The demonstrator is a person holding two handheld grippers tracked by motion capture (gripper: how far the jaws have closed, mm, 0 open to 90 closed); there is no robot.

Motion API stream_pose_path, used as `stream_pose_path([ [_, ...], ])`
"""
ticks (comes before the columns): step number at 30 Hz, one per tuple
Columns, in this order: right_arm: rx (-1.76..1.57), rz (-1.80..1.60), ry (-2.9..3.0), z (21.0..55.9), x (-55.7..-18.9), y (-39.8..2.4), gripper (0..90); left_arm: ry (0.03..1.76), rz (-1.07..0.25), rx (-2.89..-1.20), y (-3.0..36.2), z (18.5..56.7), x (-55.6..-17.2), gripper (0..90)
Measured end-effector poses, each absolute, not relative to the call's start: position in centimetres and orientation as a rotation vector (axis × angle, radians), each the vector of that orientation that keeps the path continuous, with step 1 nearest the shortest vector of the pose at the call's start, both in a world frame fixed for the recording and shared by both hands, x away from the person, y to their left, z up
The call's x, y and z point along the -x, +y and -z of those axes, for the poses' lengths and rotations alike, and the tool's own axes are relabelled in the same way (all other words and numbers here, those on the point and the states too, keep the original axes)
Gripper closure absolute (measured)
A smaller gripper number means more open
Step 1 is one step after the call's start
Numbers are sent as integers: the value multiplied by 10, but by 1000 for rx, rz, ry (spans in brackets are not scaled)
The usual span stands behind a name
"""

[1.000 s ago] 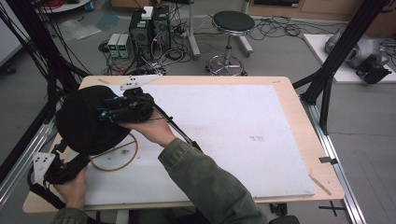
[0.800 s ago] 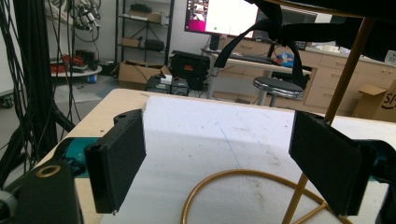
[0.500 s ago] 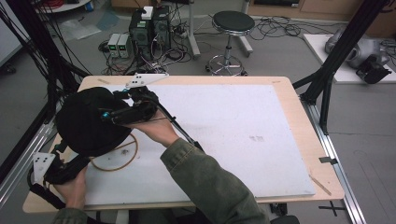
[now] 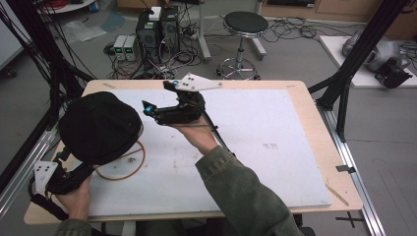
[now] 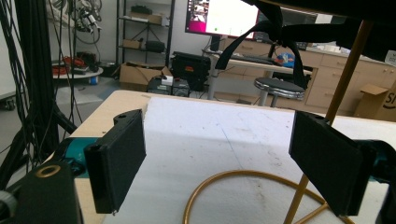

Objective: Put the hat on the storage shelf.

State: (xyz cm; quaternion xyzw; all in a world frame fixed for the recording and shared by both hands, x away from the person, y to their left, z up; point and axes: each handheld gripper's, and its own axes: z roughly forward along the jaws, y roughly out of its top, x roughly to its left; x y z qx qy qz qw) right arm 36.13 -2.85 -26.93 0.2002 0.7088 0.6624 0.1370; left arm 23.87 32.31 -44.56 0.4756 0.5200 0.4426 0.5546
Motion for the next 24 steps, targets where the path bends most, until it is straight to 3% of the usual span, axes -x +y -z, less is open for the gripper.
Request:
stream_pose_path([
  [24,-916,-1701,1879,294,-349,-175,120,1203,-1082,-1183,316,444,-238,189],
])
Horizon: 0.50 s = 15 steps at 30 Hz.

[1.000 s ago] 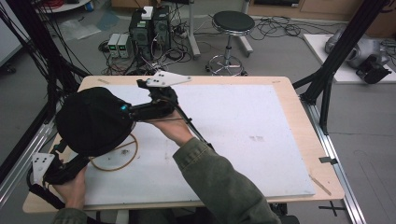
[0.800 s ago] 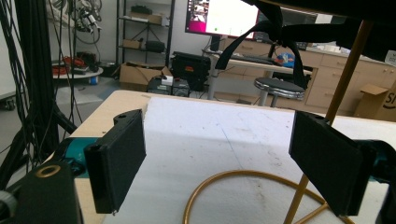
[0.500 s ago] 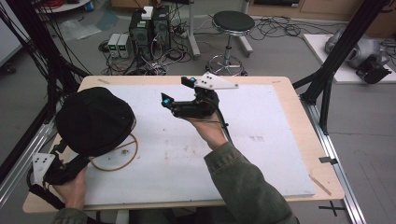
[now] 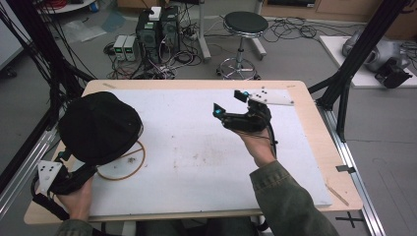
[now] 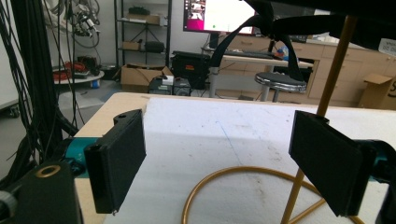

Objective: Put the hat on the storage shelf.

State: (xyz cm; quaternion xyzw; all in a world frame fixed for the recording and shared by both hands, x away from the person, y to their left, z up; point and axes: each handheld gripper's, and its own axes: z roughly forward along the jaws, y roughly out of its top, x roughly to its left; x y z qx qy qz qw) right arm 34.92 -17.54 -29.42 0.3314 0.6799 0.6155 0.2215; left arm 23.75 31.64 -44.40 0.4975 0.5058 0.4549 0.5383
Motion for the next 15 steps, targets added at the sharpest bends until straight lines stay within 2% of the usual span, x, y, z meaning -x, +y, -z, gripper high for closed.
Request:
stream_pose_path([
  [15,-1140,-1547,1774,322,-330,-252,121,1199,-1080,-1185,315,444,-235,189],
])
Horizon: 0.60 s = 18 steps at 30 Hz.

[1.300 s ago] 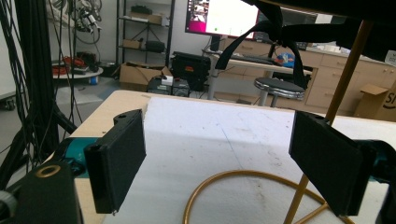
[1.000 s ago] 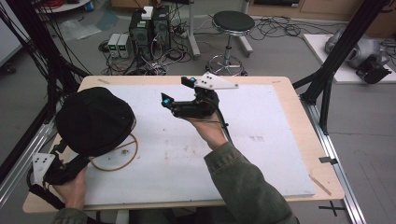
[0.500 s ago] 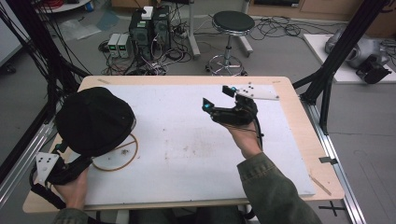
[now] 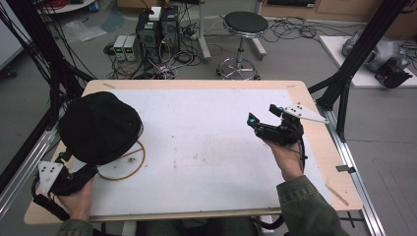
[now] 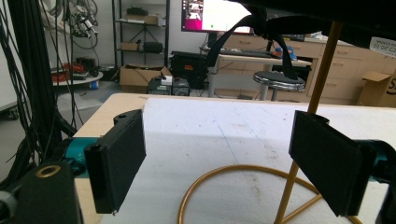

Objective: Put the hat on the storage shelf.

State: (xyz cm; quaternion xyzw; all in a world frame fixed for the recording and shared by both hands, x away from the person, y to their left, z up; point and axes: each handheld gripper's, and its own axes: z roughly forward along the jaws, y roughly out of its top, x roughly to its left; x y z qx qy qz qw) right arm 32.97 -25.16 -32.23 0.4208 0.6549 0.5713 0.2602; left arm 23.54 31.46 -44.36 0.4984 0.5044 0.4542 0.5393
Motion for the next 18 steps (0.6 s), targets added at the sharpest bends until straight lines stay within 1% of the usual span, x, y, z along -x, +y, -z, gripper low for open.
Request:
stream_pose_path([
  [6,-1181,-1520,1736,333,-324,-268,121,1204,-1077,-1191,314,444,-235,189],
  [18,-1248,-1450,1641,374,-315,-297,141,1206,-1067,-1194,311,444,-236,189],
])
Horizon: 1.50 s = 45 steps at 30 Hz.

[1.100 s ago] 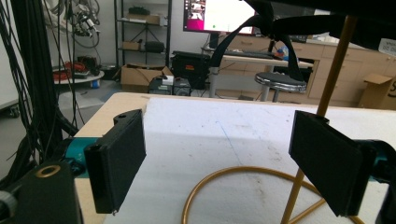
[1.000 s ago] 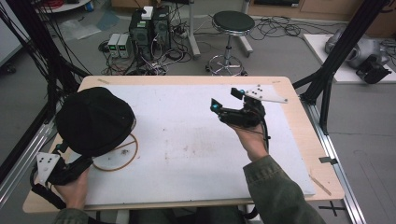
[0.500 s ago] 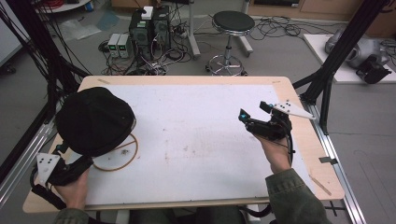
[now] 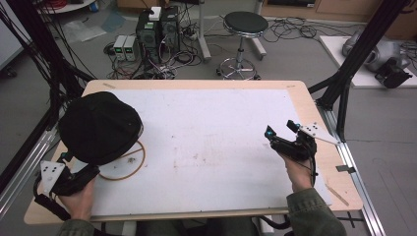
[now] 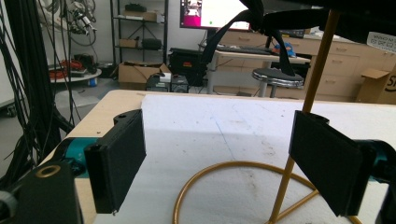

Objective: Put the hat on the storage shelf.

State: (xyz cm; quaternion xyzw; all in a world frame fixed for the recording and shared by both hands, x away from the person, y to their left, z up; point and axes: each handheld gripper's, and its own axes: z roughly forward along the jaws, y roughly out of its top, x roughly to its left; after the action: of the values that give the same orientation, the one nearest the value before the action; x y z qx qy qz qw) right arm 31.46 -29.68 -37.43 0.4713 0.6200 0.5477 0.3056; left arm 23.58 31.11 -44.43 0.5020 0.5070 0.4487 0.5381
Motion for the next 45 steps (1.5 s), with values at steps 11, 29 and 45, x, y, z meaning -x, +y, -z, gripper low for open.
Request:
stream_pose_path([
  [11,-1308,-1354,1450,395,-309,-318,127,1207,-1075,-1201,309,445,-236,190],
  [29,-1325,-1234,1418,417,-307,-312,123,1215,-1075,-1180,311,445,-236,194],
  [45,-1350,-1303,1366,427,-303,-318,123,1215,-1072,-1178,312,444,-236,193],
])
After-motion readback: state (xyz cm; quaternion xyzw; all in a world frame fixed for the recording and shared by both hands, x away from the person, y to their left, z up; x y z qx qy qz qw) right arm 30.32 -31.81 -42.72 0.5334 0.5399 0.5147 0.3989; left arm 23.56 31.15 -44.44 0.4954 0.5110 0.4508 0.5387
